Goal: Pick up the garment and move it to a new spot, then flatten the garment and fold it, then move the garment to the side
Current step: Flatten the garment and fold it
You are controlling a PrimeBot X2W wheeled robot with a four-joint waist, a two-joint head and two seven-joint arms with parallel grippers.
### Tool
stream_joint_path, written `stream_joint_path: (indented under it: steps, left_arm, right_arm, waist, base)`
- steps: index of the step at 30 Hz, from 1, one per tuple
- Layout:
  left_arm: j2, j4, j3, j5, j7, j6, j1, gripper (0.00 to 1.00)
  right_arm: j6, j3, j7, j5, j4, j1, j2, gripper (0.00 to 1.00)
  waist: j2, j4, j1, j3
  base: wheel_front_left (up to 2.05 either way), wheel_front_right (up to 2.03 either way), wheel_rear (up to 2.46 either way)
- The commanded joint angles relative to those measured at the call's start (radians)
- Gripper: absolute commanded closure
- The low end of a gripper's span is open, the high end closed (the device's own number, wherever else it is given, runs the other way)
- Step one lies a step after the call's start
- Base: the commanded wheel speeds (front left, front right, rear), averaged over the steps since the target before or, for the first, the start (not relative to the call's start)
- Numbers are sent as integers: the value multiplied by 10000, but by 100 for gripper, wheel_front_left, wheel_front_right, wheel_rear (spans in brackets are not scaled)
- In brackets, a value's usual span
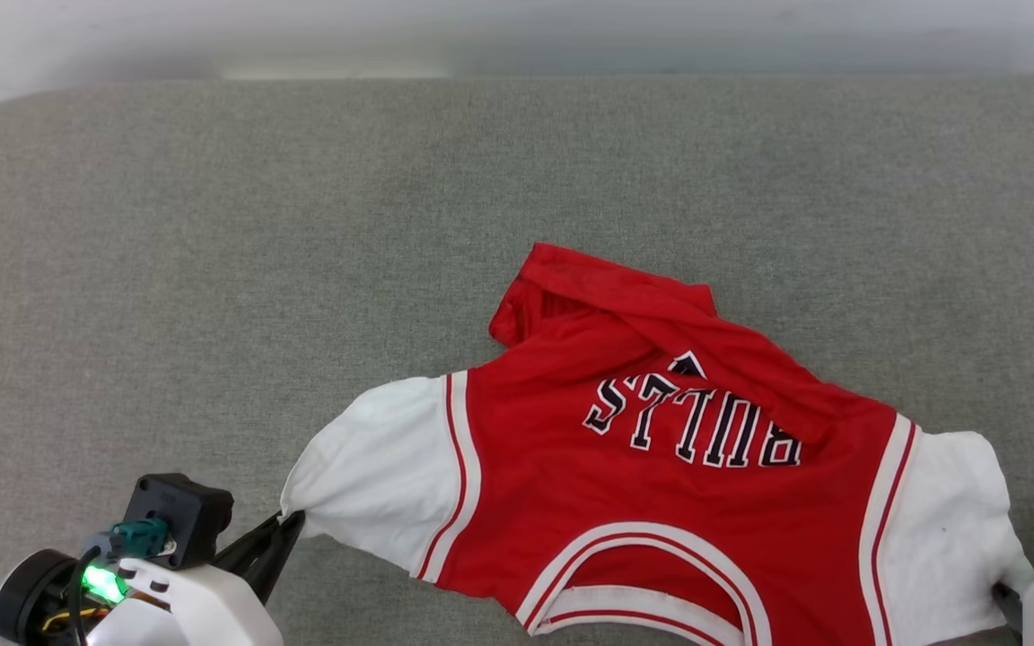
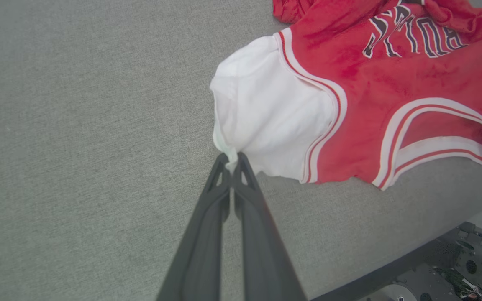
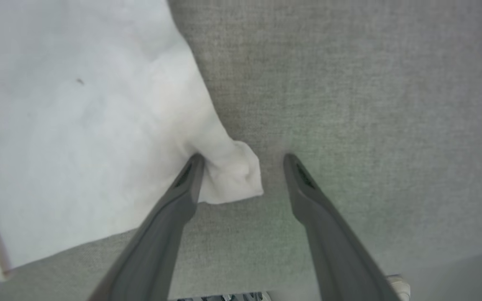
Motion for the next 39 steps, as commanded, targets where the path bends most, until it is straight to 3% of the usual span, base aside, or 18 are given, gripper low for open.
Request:
stream_joint_path:
  steps: [1, 6, 7, 8, 9, 15, 24, 39]
  left_arm:
    - [-23, -46, 6, -27, 24, -25, -167, 100]
    - [-19, 19, -20, -41, 40, -68, -342, 100]
    - [-21, 45, -24, -46, 35, -77, -357, 100]
    - [-26, 76, -33, -55, 28, -85, -359, 100]
    - [-48, 121, -41, -68, 19, -89, -372, 100]
    - [-131, 350, -89, -148, -69, -63, -292, 100]
    - [-33, -28, 468, -422, -539, 63, 100, 100]
    - [1298, -1095, 2945, -45, -1665, 36, -902, 100]
  right_arm:
    - [0, 290, -115, -27, 414, -155, 142, 0]
    - [40, 924, -212, 220, 1110, -259, 364, 0]
    - [60, 1070, -161, 261, 1211, -245, 387, 23]
    - [60, 1151, -148, 296, 1285, -248, 416, 84]
    - [60, 1172, -176, 301, 1344, -253, 416, 100]
    - [51, 1146, -343, 477, 1193, -240, 181, 100]
    - [-3, 601, -29, 1395, -757, -404, -560, 100]
    - [-3, -439, 1983, 2973, -4212, -2595, -1226, 100]
  waist:
    - [0, 48, 1, 163]
    - [0, 138, 1, 414]
    - [0, 151, 1, 432]
    - [0, 160, 1, 440]
    - [0, 169, 1, 433]
    - [0, 137, 1, 44]
    - [0, -276, 1, -1121]
    - [0, -869, 1, -2118]
  base:
    - [0, 0, 0]
    - [0, 0, 0]
    - [0, 0, 0]
    - [0, 0, 0]
    - [0, 0, 0]
    - [0, 0, 0]
    - [0, 0, 0]
    - [0, 0, 0]
